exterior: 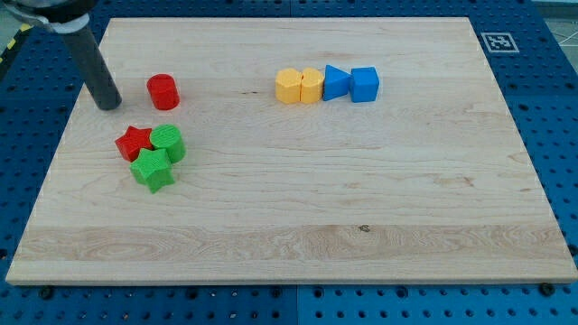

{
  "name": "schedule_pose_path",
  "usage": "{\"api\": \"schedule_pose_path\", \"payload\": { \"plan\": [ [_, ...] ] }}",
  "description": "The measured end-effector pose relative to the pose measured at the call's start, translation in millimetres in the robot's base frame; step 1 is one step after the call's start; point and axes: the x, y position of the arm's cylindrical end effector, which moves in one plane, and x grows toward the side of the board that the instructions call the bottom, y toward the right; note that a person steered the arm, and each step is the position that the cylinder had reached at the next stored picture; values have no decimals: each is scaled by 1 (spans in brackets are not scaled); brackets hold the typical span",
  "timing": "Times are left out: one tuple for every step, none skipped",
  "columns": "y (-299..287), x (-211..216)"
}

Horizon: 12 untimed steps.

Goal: Push the red circle to the left side of the red star

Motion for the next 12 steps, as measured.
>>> {"api": "schedule_pose_path", "payload": {
  "plan": [
    [4,-47],
    [26,-73],
    [83,-73],
    [110,-55],
    [117,-28],
    [115,-18],
    [98,-21],
    [79,-26],
    [70,-25],
    [70,-14],
    [71,1],
    [71,11]
  ]
}}
